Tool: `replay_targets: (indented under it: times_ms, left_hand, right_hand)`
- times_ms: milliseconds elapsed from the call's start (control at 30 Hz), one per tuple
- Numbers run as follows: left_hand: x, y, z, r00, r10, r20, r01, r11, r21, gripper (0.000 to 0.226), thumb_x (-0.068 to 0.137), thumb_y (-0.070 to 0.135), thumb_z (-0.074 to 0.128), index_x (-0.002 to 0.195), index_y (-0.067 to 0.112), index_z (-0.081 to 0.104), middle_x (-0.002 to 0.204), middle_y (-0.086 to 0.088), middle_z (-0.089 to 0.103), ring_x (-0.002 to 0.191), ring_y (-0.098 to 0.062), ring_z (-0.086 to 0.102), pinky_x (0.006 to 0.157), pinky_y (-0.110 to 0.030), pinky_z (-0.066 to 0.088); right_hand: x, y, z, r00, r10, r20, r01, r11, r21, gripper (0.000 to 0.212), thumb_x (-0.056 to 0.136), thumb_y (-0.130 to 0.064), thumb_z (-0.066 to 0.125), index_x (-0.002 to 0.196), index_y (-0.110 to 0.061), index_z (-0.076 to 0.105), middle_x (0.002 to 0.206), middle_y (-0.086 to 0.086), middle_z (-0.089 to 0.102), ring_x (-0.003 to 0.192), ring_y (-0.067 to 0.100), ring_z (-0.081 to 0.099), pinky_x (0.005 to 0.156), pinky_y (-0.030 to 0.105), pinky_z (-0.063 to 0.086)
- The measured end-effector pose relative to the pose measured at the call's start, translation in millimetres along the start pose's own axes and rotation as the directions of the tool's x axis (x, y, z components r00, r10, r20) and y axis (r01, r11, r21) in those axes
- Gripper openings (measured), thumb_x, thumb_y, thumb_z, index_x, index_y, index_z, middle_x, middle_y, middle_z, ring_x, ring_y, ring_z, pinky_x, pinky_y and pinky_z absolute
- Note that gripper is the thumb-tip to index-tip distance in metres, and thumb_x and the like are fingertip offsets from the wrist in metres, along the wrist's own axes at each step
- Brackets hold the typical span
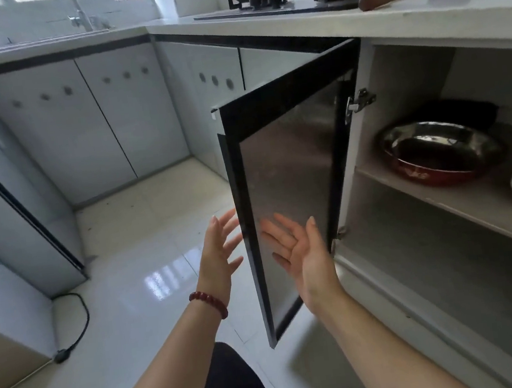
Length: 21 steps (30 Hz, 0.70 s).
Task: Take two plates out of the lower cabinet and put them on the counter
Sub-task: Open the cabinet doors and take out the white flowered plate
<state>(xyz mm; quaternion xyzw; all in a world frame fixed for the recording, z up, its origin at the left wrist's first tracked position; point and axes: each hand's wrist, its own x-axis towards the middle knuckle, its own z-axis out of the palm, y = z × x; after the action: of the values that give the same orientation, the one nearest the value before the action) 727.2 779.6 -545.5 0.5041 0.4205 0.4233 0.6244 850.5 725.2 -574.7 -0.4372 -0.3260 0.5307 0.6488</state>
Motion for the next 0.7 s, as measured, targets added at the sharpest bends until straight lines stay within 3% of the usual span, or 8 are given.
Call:
replay_targets:
  times_ms: [167, 333, 567, 700]
  left_hand:
    - [18, 8, -23, 0.999, 0.008, -0.039, -0.009, 1.000, -0.029, 0.052, 0.080, 0.063, 0.033, 0.118, 0.039, 0.058, 0.125, 0.020, 0.059, 0.119, -0.007, 0.052, 0.095, -0.045, 0.037]
    - [37, 16, -47, 0.998, -0.006, -0.055, 0.004, 0.999, -0.041, 0.048, 0.091, 0.055, 0.026, 0.125, 0.036, 0.054, 0.129, 0.014, 0.058, 0.121, -0.012, 0.051, 0.095, -0.046, 0.037]
    - [46, 16, -60, 1.000, -0.014, 0.014, 0.014, 0.999, -0.029, 0.058, 0.078, 0.064, 0.031, 0.122, 0.038, 0.057, 0.127, 0.015, 0.060, 0.119, -0.011, 0.054, 0.101, -0.051, 0.037]
    - [50, 18, -54, 0.999, 0.002, 0.039, 0.000, 0.999, -0.045, 0.057, 0.078, 0.063, 0.032, 0.122, 0.038, 0.058, 0.128, 0.021, 0.058, 0.119, -0.010, 0.054, 0.100, -0.050, 0.037]
  right_hand:
    - [29, 9, 17, 1.000, 0.019, 0.007, -0.019, 1.000, 0.012, 0.056, 0.095, -0.054, 0.008, 0.123, -0.033, 0.051, 0.120, -0.014, 0.065, 0.116, 0.003, 0.055, 0.109, 0.038, 0.025]
    - [54, 18, 33, 1.000, 0.027, 0.000, -0.027, 1.000, 0.003, 0.059, 0.094, -0.055, 0.007, 0.127, -0.031, 0.050, 0.120, -0.015, 0.065, 0.116, 0.003, 0.054, 0.110, 0.038, 0.025]
    - [70, 21, 44, 0.999, 0.016, -0.040, -0.015, 1.000, 0.024, 0.059, 0.093, -0.057, 0.010, 0.130, -0.030, 0.048, 0.120, -0.012, 0.065, 0.112, 0.005, 0.058, 0.102, 0.036, 0.030]
    - [71, 17, 58, 0.999, 0.003, 0.038, -0.003, 1.000, 0.022, 0.062, 0.093, -0.058, 0.009, 0.133, -0.028, 0.045, 0.125, -0.013, 0.062, 0.119, 0.005, 0.053, 0.103, 0.037, 0.028]
